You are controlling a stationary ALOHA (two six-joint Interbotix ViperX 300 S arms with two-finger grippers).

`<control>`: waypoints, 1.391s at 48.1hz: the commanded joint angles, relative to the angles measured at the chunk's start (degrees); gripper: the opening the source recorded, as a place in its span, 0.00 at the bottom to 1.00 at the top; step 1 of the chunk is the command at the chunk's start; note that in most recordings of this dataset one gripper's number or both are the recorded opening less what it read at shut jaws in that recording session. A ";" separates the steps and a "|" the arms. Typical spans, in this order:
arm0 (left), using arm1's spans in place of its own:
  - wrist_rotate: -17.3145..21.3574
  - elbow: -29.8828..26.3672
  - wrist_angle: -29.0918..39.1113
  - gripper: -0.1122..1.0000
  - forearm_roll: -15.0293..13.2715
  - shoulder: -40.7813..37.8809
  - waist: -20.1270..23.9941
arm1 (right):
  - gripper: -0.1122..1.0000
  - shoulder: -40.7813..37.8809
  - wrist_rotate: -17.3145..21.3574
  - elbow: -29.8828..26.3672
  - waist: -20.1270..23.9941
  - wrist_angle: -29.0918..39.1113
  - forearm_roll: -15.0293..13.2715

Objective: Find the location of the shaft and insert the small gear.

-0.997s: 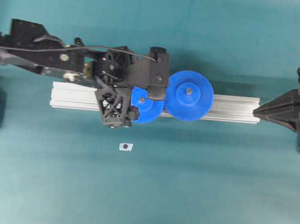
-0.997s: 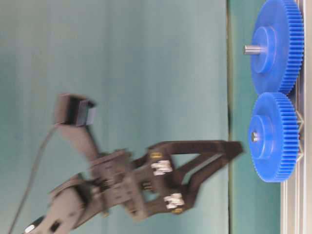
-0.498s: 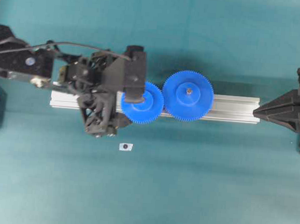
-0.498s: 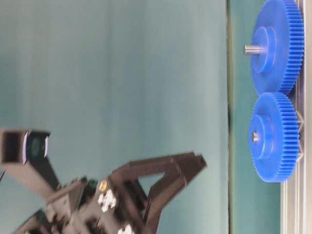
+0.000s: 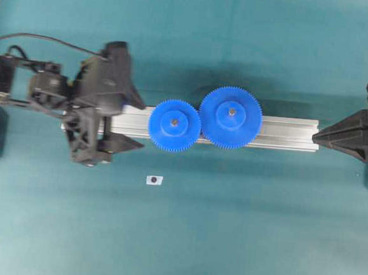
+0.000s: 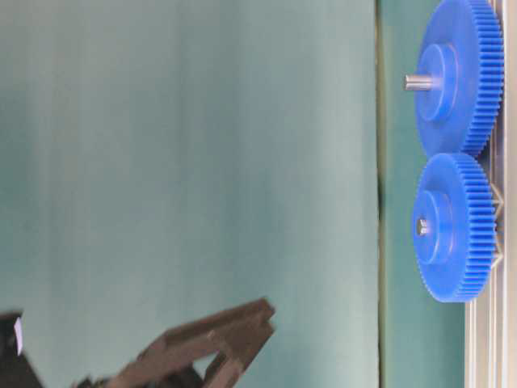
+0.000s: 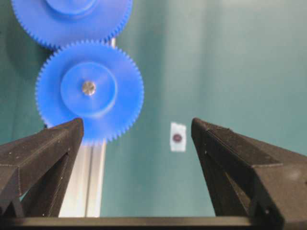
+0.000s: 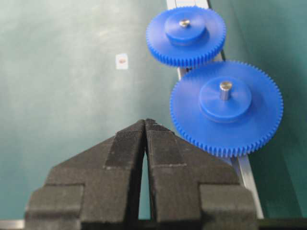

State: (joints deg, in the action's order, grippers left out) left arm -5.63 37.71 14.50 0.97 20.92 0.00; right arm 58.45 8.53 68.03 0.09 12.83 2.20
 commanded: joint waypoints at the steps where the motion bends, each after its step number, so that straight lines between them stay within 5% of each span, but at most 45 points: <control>1: -0.09 0.70 -1.58 0.92 0.18 2.46 -0.62 | 0.17 -0.35 0.53 -0.35 0.00 -0.44 0.09; 67: 0.09 3.43 -3.87 0.92 0.18 4.22 -1.14 | 0.17 -0.26 0.53 0.00 -0.09 -0.70 0.09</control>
State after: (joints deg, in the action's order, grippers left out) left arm -5.54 41.75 10.99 0.97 24.61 -0.97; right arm 58.54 8.53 68.55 0.09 12.57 2.20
